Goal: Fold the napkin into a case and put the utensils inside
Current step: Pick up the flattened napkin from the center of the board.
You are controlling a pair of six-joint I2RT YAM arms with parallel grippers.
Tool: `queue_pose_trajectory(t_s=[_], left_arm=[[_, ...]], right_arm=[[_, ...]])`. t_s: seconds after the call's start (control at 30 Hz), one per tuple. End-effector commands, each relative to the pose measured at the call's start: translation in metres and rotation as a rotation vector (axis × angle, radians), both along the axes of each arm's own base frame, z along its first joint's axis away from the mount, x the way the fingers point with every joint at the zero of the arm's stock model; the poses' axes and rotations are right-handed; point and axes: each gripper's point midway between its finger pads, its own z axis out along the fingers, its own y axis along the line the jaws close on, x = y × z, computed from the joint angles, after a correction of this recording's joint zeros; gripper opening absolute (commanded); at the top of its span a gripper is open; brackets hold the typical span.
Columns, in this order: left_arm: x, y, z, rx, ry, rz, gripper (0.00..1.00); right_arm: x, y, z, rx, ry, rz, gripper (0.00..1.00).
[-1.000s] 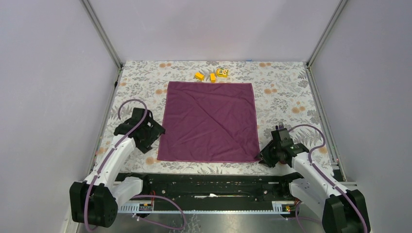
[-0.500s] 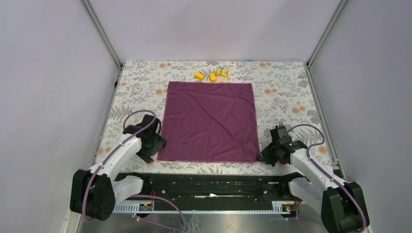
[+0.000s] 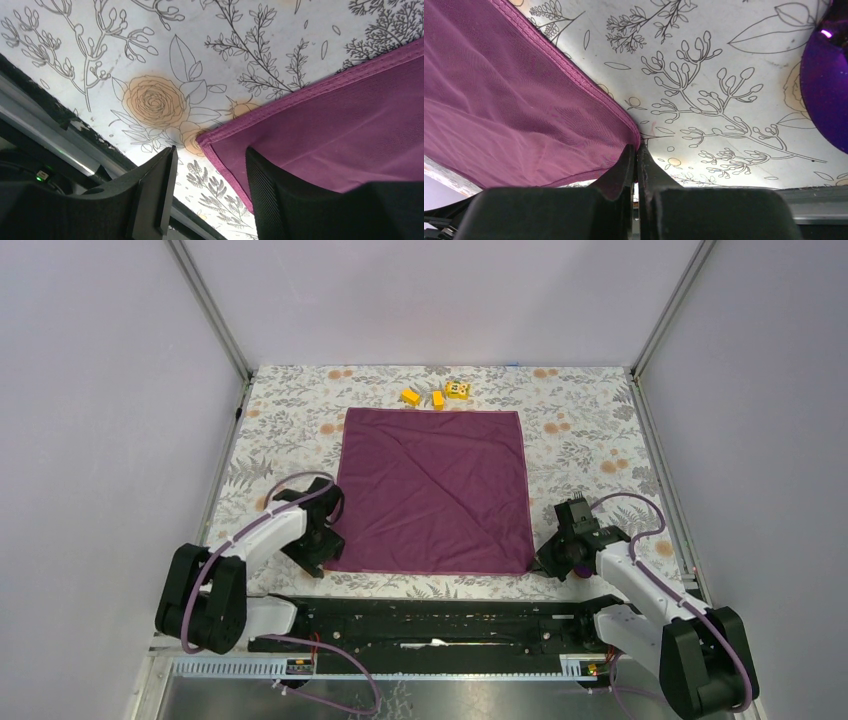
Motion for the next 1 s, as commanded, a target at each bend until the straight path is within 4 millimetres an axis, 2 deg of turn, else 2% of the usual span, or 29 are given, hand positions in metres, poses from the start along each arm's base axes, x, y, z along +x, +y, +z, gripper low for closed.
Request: queue_pose_trajectory(t_s=[0.0,0.17,0.27,0.5,0.57,0.73,0.97], left_arm=[[0.0,0.006,-0.005,0.049,0.033,0.046,0.57],[-0.002,0.004,-0.016,0.043,0.048,0.055,0.54],[-0.006,0.004,-0.022,0.036,0.057,0.071,0.41],[-0.007,0.01,-0.03,0.036,0.003,0.12,0.36],[-0.006,0.01,-0.03,0.034,-0.005,0.124,0.37],[-0.015,0.011,-0.028,0.023,0.018,0.13,0.57],[-0.013,0.015,-0.029,0.037,-0.005,0.166,0.55]], right_arm=[[-0.016,-0.017,-0.015,-0.095,0.068,0.026,0.0],[-0.015,-0.018,-0.013,-0.1,0.057,0.025,0.0],[-0.015,-0.019,-0.013,-0.102,0.053,0.024,0.0],[-0.015,-0.019,-0.012,-0.104,0.057,0.02,0.0],[-0.016,-0.02,-0.011,-0.109,0.061,0.017,0.0],[-0.018,-0.021,-0.01,-0.108,0.065,0.007,0.0],[-0.017,-0.022,-0.009,-0.109,0.051,-0.011,0.0]])
